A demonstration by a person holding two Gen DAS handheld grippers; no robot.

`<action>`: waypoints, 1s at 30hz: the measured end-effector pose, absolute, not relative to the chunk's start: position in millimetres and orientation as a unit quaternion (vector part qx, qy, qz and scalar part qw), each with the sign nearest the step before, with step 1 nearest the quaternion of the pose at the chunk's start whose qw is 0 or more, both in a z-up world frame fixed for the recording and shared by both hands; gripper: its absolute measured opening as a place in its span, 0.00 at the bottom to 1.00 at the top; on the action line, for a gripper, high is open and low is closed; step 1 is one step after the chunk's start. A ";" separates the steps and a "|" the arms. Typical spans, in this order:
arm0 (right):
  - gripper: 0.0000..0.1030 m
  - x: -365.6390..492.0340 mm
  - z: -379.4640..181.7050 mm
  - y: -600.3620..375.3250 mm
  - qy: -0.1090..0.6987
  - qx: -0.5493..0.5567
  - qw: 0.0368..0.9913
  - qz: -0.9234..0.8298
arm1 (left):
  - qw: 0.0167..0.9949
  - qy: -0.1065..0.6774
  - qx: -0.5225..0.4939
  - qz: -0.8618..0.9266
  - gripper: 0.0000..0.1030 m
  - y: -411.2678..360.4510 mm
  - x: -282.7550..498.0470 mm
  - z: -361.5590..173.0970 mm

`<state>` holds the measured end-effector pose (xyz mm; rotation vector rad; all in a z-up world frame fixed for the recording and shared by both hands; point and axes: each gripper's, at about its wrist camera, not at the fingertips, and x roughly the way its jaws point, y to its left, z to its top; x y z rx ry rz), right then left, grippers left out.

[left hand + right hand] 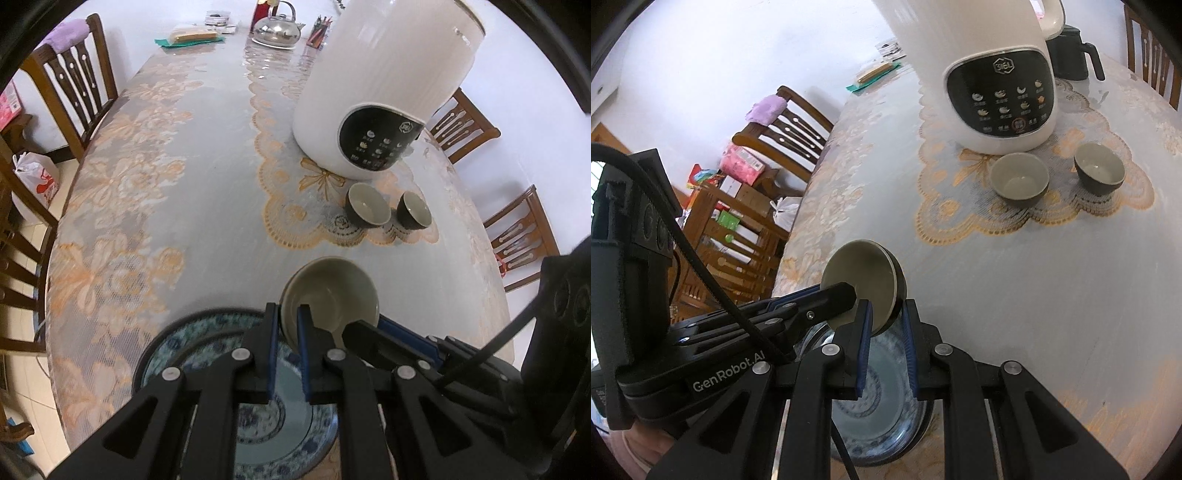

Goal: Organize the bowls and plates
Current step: 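Lift the bowl with both tools and carry it over the plate stack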

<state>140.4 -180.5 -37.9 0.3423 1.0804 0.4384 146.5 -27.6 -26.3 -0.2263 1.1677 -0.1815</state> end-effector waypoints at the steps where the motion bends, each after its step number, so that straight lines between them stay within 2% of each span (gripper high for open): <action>1: 0.18 137.3 -37.1 -178.2 0.508 0.160 0.821 0.208 | 0.825 0.549 -0.107 -0.084 0.08 -26.5 143.0 -25.5; 30: 0.19 87.4 -63.8 -150.5 0.570 0.165 0.774 0.222 | 0.802 0.583 -0.111 -0.060 0.08 0.3 75.6 -47.8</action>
